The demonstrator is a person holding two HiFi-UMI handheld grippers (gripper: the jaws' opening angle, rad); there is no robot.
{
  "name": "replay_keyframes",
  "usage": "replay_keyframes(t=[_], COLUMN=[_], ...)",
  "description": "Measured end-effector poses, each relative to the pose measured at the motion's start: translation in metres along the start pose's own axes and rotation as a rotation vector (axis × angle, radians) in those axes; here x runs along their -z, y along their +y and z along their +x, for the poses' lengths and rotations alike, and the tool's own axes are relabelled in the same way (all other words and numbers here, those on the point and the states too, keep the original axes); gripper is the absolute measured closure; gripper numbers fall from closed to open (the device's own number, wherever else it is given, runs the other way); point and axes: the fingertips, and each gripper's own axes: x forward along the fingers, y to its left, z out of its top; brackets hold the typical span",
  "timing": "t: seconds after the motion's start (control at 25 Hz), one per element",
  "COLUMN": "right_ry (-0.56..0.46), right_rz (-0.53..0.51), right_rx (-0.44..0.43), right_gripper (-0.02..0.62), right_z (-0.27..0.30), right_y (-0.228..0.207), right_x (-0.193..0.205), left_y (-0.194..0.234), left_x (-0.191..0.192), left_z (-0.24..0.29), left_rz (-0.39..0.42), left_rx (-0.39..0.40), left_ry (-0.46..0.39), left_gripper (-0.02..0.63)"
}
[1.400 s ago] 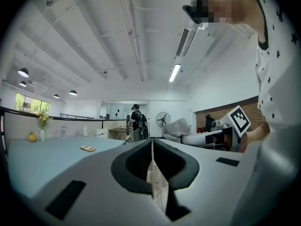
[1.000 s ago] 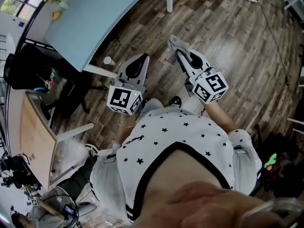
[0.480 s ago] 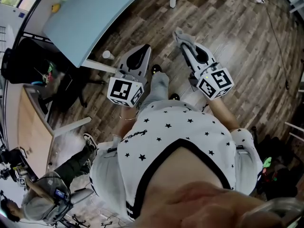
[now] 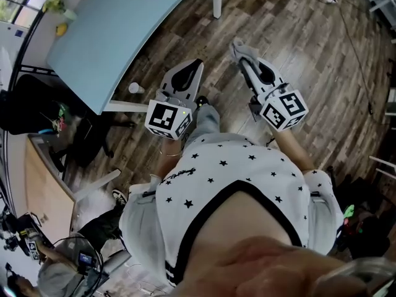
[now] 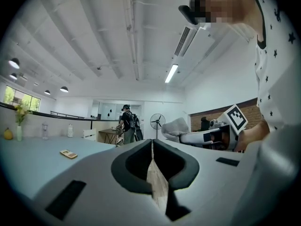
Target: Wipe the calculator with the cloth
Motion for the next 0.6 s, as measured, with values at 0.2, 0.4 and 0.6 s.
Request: replay_keyframes(t=[0.2,0.4,0.6], right_ry=[0.015,0.058,0.067], right_rz=[-0.022,-0.030,-0.033], right_rx=[0.011,-0.032,-0.084], right_gripper=[0.552,0.552,0.552], right_z=[0.048,0.107,0.171], right_y=[-0.019,-0.025,-0.033], right_x=[-0.010,-0.013,-0.021], left_y=[0.046,0.102,0.157], left_x=[-0.005,-0.008,-0.013], left_z=[0.026,0.041,0.048], left_rz=[-0.012,-0.020,-0.018], left_rx=[-0.005,-0.048,-0.105], left_ry=[-0.015,-0.029,-0.037], left_gripper=[0.571,0.571,0.571])
